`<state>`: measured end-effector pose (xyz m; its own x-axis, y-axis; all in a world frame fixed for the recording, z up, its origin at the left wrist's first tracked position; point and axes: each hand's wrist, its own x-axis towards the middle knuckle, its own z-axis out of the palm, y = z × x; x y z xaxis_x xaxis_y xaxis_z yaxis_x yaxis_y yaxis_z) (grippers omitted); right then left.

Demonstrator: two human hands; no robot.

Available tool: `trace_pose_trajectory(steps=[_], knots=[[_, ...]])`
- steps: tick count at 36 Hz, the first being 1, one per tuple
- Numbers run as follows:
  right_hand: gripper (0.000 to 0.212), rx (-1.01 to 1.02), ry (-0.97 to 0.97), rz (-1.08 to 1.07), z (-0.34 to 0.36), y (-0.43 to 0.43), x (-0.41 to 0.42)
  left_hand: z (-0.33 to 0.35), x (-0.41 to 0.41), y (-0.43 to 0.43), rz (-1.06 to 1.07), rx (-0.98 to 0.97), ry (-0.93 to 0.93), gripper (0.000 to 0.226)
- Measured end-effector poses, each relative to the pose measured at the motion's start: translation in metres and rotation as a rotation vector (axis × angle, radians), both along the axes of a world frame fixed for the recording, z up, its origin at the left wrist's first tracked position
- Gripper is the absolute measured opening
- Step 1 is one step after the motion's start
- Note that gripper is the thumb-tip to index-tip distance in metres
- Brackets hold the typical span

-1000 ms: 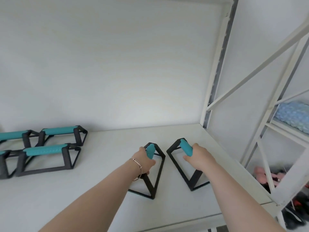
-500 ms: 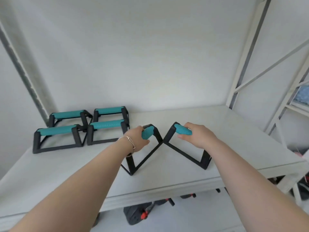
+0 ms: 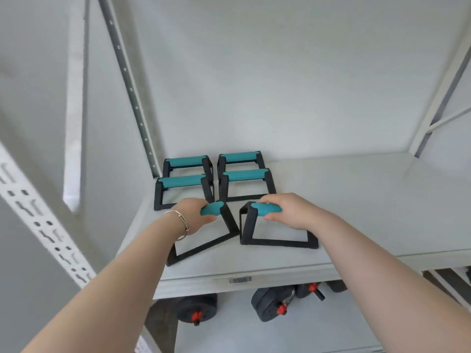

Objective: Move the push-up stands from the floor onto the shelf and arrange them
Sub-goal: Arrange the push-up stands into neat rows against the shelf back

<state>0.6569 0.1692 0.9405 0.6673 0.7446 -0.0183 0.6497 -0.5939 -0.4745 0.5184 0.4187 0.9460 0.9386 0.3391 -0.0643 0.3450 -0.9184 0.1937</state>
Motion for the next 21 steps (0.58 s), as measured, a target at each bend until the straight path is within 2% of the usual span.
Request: trace_pose_trajectory(steps=[8, 12, 16, 21], knots=[[0.037, -0.072, -0.157, 0.022, -0.006, 0.047, -0.018, 0.0, -0.028, 0.035, -0.066, 0.002, 0.073, 0.037], [0.04, -0.118, -0.174, -0.001, -0.012, 0.055, -0.017, -0.006, -0.033, 0.041, -0.073, -0.048, 0.034, 0.04], [0.057, -0.109, -0.148, -0.039, -0.014, 0.058, -0.017, -0.015, -0.03, 0.047, -0.082, 0.013, -0.014, 0.041], [0.048, -0.093, -0.217, -0.091, -0.017, 0.066, -0.017, -0.029, -0.024, 0.05, -0.028, 0.098, -0.132, 0.041]])
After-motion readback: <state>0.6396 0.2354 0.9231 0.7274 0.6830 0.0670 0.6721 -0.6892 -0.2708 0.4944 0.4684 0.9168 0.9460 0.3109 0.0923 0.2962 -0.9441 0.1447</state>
